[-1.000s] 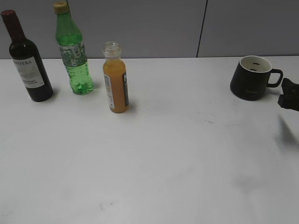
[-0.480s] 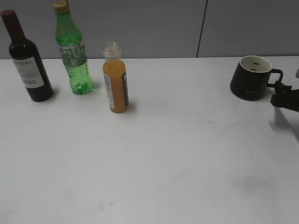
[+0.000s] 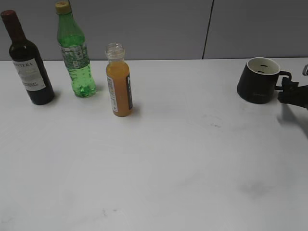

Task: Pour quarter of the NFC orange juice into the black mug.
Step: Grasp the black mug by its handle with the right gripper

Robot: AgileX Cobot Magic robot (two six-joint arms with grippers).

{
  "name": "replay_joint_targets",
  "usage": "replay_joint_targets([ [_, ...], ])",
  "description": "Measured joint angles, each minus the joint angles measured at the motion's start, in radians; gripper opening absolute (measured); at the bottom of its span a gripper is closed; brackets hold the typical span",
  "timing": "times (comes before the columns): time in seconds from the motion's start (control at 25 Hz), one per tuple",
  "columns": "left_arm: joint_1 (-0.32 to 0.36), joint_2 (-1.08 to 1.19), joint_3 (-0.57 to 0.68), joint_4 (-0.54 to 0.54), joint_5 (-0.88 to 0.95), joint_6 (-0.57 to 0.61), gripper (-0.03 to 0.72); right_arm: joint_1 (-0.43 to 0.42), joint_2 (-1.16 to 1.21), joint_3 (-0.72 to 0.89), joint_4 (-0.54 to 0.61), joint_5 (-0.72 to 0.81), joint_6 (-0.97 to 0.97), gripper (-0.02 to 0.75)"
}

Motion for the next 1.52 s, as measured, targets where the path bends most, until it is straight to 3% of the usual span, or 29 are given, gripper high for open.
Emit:
replay_joint_targets([
  [1.24, 0.000, 0.000, 0.000, 0.000, 0.000, 0.000, 0.231, -0.011, 0.166, -0.274, -0.058, 0.032, 0.054, 0.583],
  [1.36, 0.000, 0.000, 0.000, 0.000, 0.000, 0.000, 0.231, -0.011, 0.172, -0.281, -0.064, 0.038, 0.056, 0.512],
  [1.44, 0.000, 0.000, 0.000, 0.000, 0.000, 0.000, 0.231, -0.011, 0.177, -0.283, -0.067, 0.038, 0.058, 0.407],
  [1.52, 0.000, 0.000, 0.000, 0.000, 0.000, 0.000, 0.231, -0.011, 0.183, -0.286, -0.086, 0.039, 0.059, 0.250],
])
